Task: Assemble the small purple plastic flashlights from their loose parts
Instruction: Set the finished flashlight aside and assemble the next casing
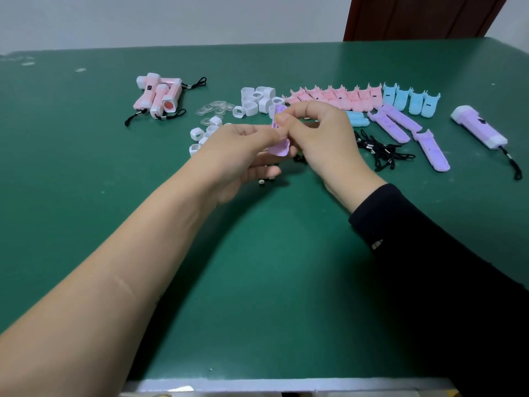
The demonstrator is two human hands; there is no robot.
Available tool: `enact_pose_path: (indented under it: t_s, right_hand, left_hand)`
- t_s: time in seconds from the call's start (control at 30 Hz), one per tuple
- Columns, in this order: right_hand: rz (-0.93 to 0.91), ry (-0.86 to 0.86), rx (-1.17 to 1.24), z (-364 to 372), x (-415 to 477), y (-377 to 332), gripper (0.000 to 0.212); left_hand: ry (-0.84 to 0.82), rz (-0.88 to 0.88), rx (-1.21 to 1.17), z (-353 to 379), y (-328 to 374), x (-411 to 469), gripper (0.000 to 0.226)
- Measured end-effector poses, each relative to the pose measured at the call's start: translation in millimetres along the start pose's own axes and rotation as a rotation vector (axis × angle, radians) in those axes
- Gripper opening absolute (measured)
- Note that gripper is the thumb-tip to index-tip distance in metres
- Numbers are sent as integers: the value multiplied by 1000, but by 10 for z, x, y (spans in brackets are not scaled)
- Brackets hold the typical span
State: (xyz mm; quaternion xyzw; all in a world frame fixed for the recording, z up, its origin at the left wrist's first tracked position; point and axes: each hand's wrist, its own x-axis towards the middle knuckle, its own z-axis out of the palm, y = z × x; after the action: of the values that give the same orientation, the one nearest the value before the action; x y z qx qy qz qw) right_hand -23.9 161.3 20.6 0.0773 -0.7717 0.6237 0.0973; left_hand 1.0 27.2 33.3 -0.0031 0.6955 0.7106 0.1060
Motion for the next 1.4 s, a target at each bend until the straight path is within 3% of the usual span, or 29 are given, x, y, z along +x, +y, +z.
enact_pose_path:
  t_s: [0.23, 0.4, 0.5, 0.6, 0.7, 0.8, 0.87, 1.03, 1.4]
  right_hand:
    - [56, 10, 7, -179, 97, -84, 12]
    - [186, -476, -517, -335, 41, -127, 7]
    - [154, -514, -726, -214, 1, -117, 13]
    - [129, -483, -746, -189, -7, -126, 15]
    - [115, -345, -635, -257, 37, -130, 17]
    - [296, -226, -138, -292, 69, -146, 42]
    - [374, -210, 69, -287, 76, -140, 45]
    - [351, -229, 84, -202, 63, -95, 17]
    - [408, -239, 221, -120, 35, -72, 21]
  left_hand:
    - [11, -7, 0, -61, 7, 16, 14]
    - [92, 17, 67, -143, 16, 28, 15]
    - [122, 15, 51, -155, 16, 32, 13]
    - [131, 17, 47, -155, 15, 35, 15]
    - [145, 19, 68, -157, 17, 46, 16]
    - [163, 10, 65, -162, 25, 51, 15]
    - [160, 13, 51, -158, 31, 48, 14]
    - [140, 43, 86, -139, 53, 28, 15]
    - [126, 92, 114, -102, 67, 5, 15]
